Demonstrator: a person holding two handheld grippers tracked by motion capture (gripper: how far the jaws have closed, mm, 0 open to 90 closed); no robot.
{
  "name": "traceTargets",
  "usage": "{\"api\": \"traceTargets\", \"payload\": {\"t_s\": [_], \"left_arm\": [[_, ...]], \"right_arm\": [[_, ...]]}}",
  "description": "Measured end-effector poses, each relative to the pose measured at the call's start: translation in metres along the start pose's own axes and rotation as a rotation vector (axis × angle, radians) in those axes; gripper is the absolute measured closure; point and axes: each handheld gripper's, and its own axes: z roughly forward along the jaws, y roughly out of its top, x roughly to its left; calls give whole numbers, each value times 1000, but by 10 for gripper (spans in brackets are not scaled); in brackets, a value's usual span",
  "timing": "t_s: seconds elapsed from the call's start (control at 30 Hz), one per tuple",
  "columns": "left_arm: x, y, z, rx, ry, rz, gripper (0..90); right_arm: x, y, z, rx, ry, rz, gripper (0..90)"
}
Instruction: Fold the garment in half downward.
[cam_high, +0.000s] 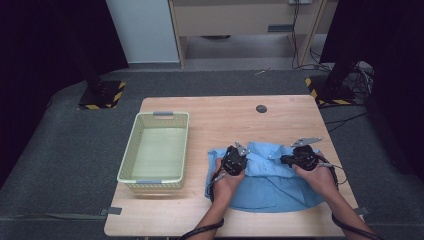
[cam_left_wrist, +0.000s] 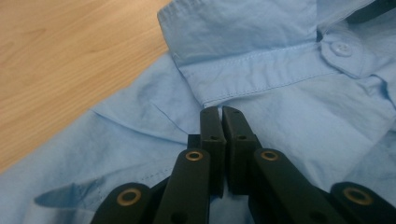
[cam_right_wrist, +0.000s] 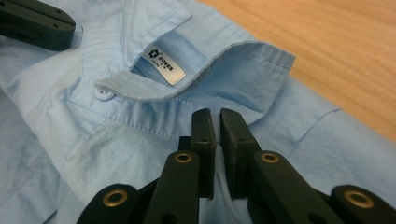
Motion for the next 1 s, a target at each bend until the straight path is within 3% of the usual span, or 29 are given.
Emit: {"api": "traceTargets", "payload": {"t_s": [0.17,0.37,0.43,0.5,0.63,0.8,1.0], "left_arm": [[-3,5,-15,-46,10,7,884],[-13,5,-38,-82,-11,27,885],[-22,-2,-55,-105,-26,40,885],[-25,-5,-59,-106,-32,47,885],[-40,-28,-67,-59,-59,84,885],[-49,-49,-56,9,-80,94,884],[-48,-49,-42,18,-61,93,884]], "right_arm": [[2,6,-16,-66,6,-5,846],[10,6,-37,-112,18,-39,846],[21,-1,-54,-138,31,-77,844],[29,-7,-62,-150,41,-98,843],[44,-25,-69,-138,70,-121,835],[59,-55,-59,-44,83,-148,825],[57,-66,-41,-7,73,-132,822]]}}
